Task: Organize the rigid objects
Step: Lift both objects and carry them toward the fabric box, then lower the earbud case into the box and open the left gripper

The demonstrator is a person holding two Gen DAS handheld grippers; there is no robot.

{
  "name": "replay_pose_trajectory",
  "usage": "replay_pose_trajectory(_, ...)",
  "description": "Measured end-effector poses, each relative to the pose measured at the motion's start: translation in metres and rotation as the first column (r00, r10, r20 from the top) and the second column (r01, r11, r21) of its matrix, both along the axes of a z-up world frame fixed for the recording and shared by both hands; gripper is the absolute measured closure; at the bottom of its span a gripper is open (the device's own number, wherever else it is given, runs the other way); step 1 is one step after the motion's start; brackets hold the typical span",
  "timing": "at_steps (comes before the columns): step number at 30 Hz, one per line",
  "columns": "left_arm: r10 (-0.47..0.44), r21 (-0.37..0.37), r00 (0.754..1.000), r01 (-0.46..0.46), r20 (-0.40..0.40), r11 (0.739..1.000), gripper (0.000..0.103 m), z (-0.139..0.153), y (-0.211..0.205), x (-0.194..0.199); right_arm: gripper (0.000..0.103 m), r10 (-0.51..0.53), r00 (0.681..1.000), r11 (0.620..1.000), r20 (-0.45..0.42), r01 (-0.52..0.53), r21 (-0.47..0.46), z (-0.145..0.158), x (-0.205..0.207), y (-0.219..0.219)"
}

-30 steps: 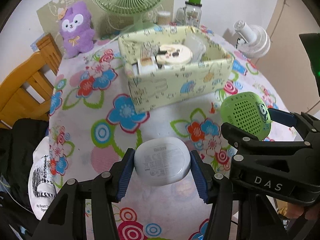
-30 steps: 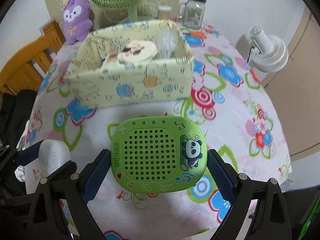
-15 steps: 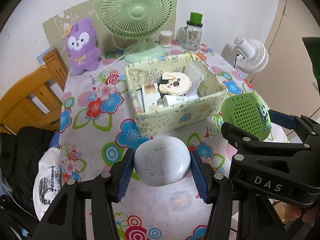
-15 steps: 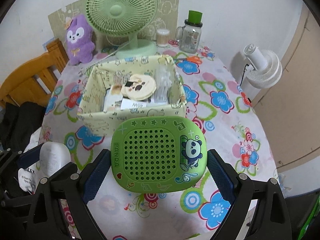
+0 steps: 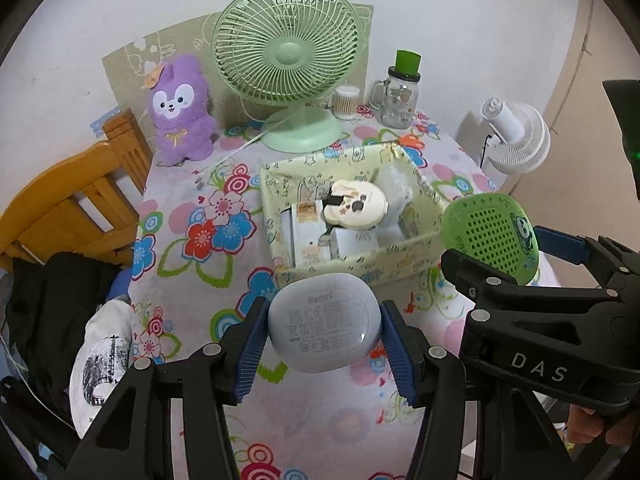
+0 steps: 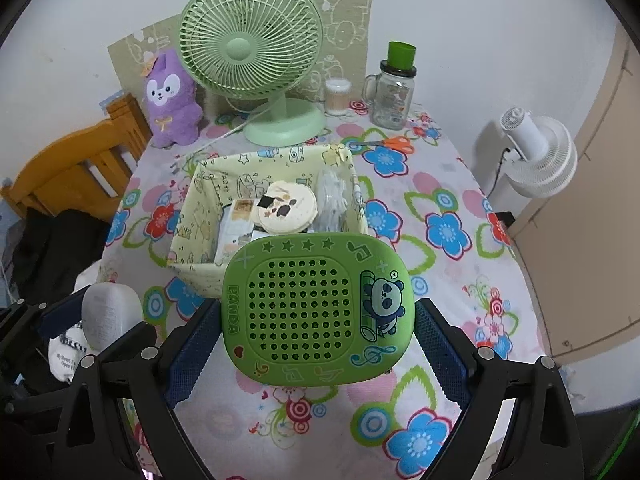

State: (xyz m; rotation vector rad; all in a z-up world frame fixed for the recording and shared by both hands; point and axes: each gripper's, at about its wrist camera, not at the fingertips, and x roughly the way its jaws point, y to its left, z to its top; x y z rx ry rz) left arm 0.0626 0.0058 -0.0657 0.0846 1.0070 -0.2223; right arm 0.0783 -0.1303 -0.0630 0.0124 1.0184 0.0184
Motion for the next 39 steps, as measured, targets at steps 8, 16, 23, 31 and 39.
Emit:
replay_pose_trajectory(8,0.033,-0.018,0.999,-0.033,0.000,0.999,0.046,0.001,-0.013,0.018,0.008,0.047,0.999,0.999,-0.006,-0.047,0.002,0.002,0.025,-0.015)
replay_pose_trajectory(16,0.050,-0.023,0.999,-0.050,0.009,0.998,0.046,0.003,-0.028,0.038,0.008,0.066,0.998,0.998,-0.003,-0.066,0.009,0.004,0.050,-0.030)
replay_pose_trajectory(23,0.056,-0.020,0.998,-0.056,0.001,0.998,0.046,-0.002,-0.039,0.058,0.008,0.068,0.998,0.998,-0.009,-0.068,0.015,0.003,0.074,-0.042)
replay_pose_trajectory(31,0.060,-0.010,0.998,-0.061,-0.025,0.998,0.046,-0.014,-0.051,0.081,0.008,0.076,0.997,0.997,-0.021,-0.076,0.027,-0.004,0.097,-0.052)
replay_pose_trajectory(39,0.050,-0.009,0.997,-0.050,-0.056,0.999,0.046,-0.028,-0.066,0.103,0.008,0.072,0.996,0.996,-0.044,-0.070,0.051,-0.016,0.114,-0.059)
